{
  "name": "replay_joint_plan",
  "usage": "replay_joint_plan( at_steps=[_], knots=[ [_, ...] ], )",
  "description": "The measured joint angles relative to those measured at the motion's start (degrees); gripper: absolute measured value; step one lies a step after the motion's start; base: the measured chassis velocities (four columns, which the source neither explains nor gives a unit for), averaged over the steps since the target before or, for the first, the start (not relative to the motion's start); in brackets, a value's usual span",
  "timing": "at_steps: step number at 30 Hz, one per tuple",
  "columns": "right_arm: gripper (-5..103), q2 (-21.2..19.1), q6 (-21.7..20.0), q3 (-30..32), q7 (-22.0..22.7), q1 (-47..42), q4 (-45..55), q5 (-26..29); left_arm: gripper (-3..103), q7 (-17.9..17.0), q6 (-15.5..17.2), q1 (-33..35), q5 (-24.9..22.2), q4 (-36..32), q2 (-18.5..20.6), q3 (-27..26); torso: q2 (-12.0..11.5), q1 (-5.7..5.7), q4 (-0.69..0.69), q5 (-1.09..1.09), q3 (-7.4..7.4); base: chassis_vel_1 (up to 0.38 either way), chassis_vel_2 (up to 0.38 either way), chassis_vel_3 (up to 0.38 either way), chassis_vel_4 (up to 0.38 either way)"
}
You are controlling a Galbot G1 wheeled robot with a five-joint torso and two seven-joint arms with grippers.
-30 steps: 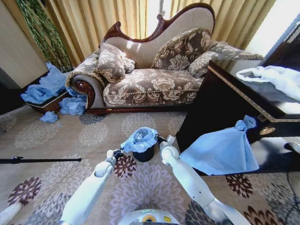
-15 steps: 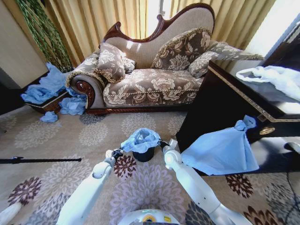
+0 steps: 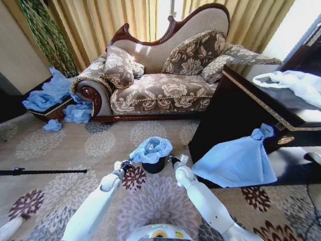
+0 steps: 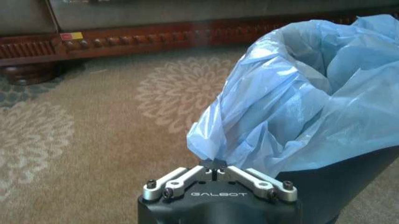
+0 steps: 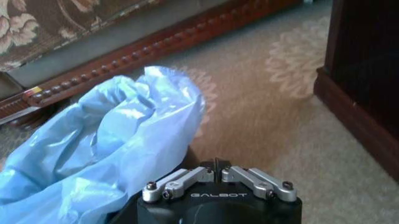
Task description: Place a garbage bag over the trash bin.
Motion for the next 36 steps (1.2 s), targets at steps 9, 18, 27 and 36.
replay_joint_plan(
  at_steps=[9, 18, 27, 36],
  knots=[
    [18, -7.0, -1.5, -1.2, 7.6, -1.6, 15.1, 2.9, 0, 0.3, -0.4, -0.5, 0.1, 0.6, -0.5, 0.2, 0.0, 0.00, -0.03, -0.01, 0.00, 0.000, 0.000, 0.000, 0.000],
    [51, -6.1, -2.6, -9.8, 4.3, -1.4, 19.0, -2.7, 0, 0.3, -0.4, -0.7, 0.3, 0.8, -0.3, 0.5, 0.0, 0.00, -0.02, -0.02, 0.00, 0.000, 0.000, 0.000, 0.000],
    [83, -3.0, -2.2, -13.8, 3.4, 3.0, 15.3, -4.4, 0, 0.3, -0.4, -0.3, 0.3, 0.7, -0.3, -0.1, 0.0, 0.00, -0.01, -0.02, 0.00, 0.000, 0.000, 0.000, 0.000],
    [101, -2.2, -1.8, -14.7, 2.6, 3.9, 11.5, -4.3, 0, 0.3, -0.4, -1.0, 0.3, 1.1, -0.6, 0.0, 0.0, 0.00, -0.03, -0.01, 0.01, 0.000, 0.000, 0.000, 0.000]
  ],
)
